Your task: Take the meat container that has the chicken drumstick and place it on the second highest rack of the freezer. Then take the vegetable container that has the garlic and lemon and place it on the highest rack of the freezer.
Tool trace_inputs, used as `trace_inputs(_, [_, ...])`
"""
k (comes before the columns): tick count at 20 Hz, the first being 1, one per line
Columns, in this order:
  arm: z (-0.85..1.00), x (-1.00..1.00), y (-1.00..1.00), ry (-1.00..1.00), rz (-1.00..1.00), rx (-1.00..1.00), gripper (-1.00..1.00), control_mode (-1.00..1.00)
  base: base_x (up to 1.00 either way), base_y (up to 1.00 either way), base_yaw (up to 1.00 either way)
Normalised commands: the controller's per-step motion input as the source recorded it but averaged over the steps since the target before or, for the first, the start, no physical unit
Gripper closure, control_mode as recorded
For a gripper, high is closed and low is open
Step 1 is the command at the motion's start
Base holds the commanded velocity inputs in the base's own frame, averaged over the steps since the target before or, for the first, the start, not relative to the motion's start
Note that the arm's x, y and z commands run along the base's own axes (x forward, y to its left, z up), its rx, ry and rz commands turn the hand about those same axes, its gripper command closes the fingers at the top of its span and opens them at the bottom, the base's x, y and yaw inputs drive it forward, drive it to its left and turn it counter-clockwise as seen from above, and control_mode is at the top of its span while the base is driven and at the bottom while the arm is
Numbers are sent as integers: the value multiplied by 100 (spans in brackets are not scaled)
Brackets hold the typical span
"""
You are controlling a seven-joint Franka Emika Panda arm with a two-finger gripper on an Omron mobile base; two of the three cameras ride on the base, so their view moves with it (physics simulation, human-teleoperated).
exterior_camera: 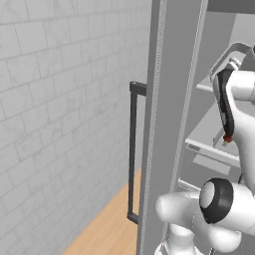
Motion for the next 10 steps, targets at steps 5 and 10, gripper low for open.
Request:
trace_inputs(5, [-5,67,-62,2,0,6,100,-100,0,0,0])
trace_inputs(10, [-40,63,-37,0,0,0,100,-100,0,0,0])
